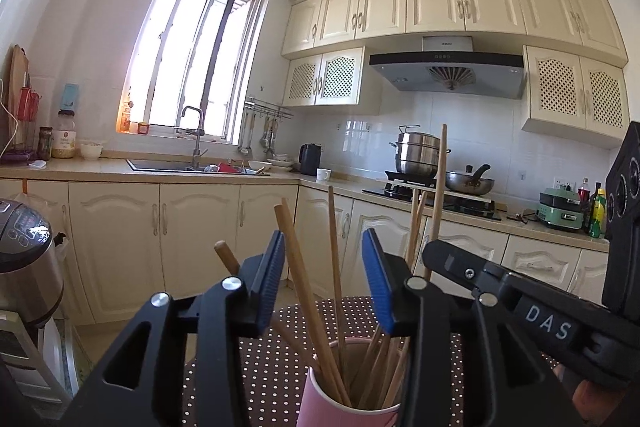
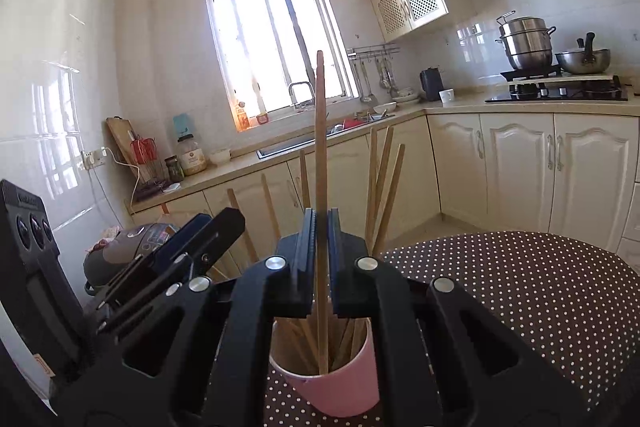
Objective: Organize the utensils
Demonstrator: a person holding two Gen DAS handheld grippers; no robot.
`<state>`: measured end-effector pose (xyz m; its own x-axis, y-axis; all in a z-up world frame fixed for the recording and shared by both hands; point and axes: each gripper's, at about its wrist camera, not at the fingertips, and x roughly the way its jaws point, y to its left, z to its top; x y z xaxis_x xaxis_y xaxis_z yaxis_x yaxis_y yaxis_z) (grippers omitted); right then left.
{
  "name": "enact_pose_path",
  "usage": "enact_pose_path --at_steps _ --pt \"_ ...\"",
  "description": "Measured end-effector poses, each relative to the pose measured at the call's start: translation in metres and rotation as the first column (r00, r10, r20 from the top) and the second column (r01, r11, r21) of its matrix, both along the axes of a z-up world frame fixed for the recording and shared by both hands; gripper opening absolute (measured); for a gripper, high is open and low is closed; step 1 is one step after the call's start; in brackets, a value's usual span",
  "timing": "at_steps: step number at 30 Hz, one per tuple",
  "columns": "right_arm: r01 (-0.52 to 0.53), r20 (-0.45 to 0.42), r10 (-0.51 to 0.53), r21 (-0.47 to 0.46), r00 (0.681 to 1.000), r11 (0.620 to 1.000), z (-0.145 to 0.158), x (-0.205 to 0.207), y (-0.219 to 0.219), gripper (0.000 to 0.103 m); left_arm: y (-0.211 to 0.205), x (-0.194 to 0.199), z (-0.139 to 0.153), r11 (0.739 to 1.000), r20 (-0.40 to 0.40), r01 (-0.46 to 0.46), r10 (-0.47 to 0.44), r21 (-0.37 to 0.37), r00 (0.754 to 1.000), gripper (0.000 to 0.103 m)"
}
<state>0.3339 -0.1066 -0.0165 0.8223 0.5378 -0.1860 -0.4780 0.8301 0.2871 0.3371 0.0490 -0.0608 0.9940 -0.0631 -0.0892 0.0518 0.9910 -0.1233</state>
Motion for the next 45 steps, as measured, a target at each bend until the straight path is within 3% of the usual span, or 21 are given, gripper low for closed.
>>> enact_pose_path --at_steps 8,25,34,36,45 --pt "0.022 -0.032 -0.021 0.02 0.999 1.0 0.0 -0.006 -0.008 0.007 0.005 -0.008 0.005 1.0 -0.016 -0.023 0.023 -0.004 1.0 0.052" --pt "0.025 -0.013 -0.026 -0.029 1.0 0.999 0.016 -0.033 -0.005 0.01 0.015 -0.037 0.024 0.999 -0.013 -0.032 0.032 0.012 0.999 0.057" --pt "0.039 0.012 -0.038 -0.045 0.999 0.998 0.03 -0.063 -0.015 0.032 0.007 -0.062 0.038 0.998 -0.021 -0.017 0.018 0.052 1.0 0.061" --pt "0.042 0.02 -0.041 -0.055 0.999 0.998 0.031 -0.071 -0.019 0.045 0.003 -0.067 0.039 0.998 -0.033 -0.006 0.009 0.064 0.999 0.062" --pt "0.082 -0.021 -0.084 -0.095 0.996 0.992 0.027 -0.089 -0.045 0.046 -0.023 -0.068 0.024 0.992 -0.197 0.083 -0.063 0.096 0.978 0.062"
